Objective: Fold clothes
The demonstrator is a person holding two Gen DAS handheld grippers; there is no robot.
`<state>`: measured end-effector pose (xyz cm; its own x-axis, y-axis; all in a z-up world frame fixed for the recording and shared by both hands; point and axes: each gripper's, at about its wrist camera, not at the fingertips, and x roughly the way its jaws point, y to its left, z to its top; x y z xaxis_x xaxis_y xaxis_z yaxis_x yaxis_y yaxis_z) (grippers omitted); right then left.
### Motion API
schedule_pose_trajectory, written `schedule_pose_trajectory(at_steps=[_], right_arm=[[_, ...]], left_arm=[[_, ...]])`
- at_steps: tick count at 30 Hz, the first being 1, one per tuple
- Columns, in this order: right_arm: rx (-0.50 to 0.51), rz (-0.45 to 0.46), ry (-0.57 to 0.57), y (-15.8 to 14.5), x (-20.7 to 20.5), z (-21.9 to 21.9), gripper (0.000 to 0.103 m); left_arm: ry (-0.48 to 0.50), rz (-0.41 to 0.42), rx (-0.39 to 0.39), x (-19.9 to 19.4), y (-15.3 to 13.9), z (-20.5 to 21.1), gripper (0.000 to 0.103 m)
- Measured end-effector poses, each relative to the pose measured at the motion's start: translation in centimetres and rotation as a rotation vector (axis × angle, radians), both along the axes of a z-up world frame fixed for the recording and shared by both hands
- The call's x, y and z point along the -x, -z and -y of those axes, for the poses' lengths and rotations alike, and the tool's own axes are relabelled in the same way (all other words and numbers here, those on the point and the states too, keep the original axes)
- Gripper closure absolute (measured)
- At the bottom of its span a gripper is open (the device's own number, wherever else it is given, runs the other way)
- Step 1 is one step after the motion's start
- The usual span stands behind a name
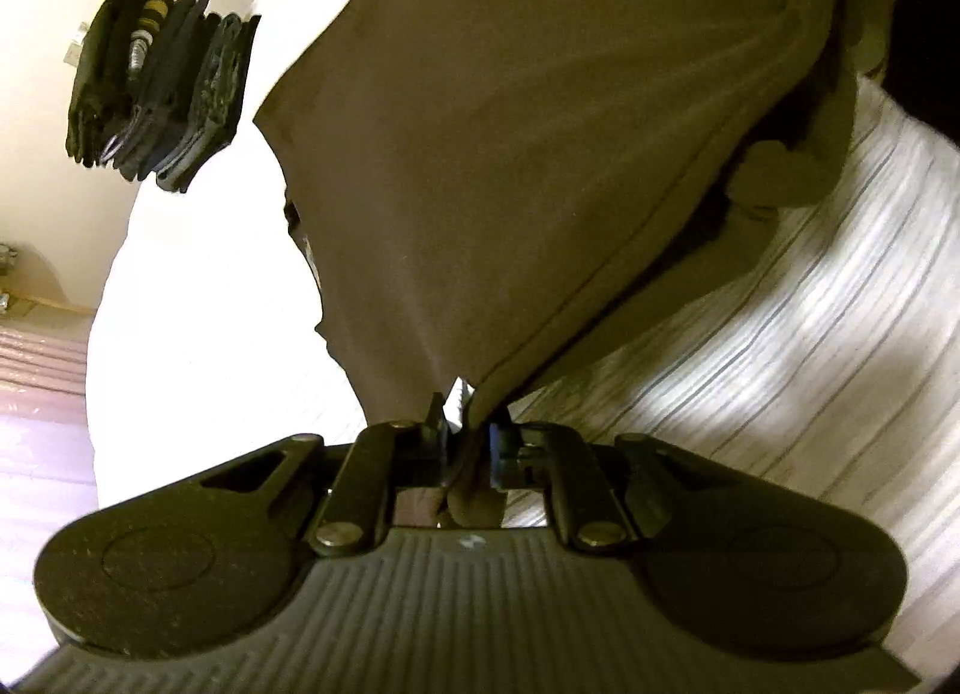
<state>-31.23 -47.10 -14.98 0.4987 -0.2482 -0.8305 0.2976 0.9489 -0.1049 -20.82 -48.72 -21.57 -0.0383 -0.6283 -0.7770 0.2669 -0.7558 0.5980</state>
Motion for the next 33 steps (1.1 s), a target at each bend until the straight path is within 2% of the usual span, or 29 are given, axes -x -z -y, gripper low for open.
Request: schedule_pose_trajectory(at_steps=[3,6,12,16,19,22,24,27,33], right_arm=[[-0.062,0.036,0.046,-1.3,1.2,1.1,0.093],[-0.107,0.12,0.161,-3.5,3.8,3.7,0.093],[-0.109,0.303,0.431,-8.1,11.9,11.4,0.093],[-0.139,0.37,0.585,-7.9,17.8,18.0,0.093],[-0.196,0.391,0.698,-6.3,22.2,22.9,0.093],[-0.281,0.389,0.794,-3.3,26.3,27.5,0.093],[-0.323,0.39,0.83,-2.0,27.9,29.0,0.093],[-0.372,0.391,0.873,-0.4,29.5,30.3,0.093],[-0.47,0.394,0.959,2.9,32.8,32.9,0.093]], left_arm=[[0.028,0.02,0.008,0.7,-1.8,0.1,0.094],[0.036,0.033,0.018,1.6,-4.2,2.5,0.094],[0.083,0.058,0.077,7.2,-9.9,12.1,0.093],[0.096,0.052,0.058,12.8,-11.5,20.8,0.092],[0.125,0.053,0.005,16.5,-10.1,26.9,0.092],[0.146,0.057,-0.084,19.2,-7.2,32.2,0.092],[0.16,0.07,-0.145,20.5,-4.8,34.8,0.092],[0.167,0.081,-0.212,21.9,-2.2,37.3,0.092],[0.168,0.058,-0.256,22.5,-0.9,39.2,0.088]])
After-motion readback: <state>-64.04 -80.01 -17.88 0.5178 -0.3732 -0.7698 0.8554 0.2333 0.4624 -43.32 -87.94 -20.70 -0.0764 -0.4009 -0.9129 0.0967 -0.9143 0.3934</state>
